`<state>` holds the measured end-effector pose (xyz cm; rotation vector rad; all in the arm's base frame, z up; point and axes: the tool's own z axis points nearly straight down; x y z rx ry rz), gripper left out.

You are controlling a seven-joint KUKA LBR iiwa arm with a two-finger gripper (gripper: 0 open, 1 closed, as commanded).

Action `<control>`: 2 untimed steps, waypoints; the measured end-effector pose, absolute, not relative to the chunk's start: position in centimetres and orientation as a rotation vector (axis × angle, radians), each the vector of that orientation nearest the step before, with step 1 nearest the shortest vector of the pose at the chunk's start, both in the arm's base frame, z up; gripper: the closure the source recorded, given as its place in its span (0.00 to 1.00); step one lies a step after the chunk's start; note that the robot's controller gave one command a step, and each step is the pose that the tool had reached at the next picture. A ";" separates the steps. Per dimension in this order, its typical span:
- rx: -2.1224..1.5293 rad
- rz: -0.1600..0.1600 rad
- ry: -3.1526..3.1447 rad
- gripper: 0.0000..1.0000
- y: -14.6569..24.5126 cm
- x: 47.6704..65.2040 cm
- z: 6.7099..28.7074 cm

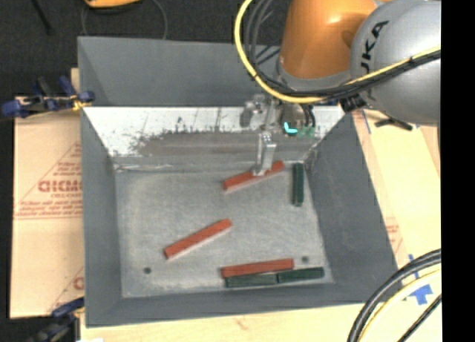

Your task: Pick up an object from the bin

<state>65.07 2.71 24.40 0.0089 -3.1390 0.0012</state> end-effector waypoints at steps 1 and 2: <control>0.358 0.000 -3.116 0.00 4.1 57.1 7.2; 0.355 0.000 -3.125 1.00 4.1 57.4 7.6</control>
Offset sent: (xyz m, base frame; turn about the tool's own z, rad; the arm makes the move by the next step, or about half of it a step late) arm -0.0776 0.0153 -0.1685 -0.2248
